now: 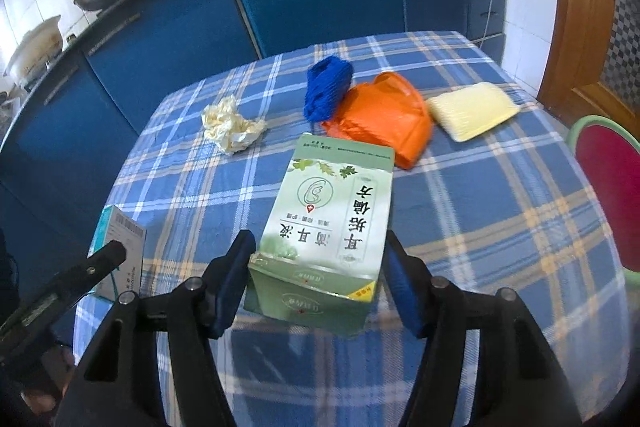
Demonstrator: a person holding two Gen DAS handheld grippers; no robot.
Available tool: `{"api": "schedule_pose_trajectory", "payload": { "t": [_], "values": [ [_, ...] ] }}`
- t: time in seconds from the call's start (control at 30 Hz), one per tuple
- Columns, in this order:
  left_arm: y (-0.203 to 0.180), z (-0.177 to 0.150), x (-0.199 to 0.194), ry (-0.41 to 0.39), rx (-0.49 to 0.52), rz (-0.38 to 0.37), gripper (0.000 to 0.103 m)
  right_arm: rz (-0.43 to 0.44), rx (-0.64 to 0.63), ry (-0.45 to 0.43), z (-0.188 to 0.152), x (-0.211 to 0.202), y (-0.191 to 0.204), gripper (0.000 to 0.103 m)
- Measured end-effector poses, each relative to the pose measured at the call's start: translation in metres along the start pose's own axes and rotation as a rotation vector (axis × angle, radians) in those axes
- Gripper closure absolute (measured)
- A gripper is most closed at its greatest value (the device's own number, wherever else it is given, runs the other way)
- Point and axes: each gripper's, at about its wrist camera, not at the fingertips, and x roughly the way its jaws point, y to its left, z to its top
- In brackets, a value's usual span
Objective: Collect trash
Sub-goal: 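Lift both boxes and carry them toward the red bucket with both grippers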
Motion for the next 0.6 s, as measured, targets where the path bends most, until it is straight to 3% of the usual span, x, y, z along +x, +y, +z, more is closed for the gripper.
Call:
{"api": "schedule_pose_trajectory", "payload": {
  "t": [0.2,0.6],
  "values": [
    [0.003,-0.001,0.008,0.012,-0.011,0.028,0.083,0.019,0.012,-0.033,-0.006,-0.024,-0.015,0.039],
    [-0.02,-0.004,-0.005,-0.014,0.021,-0.035,0.084,0.024,0.058,-0.076,-0.018,-0.057,-0.05,0.04]
  ]
}}
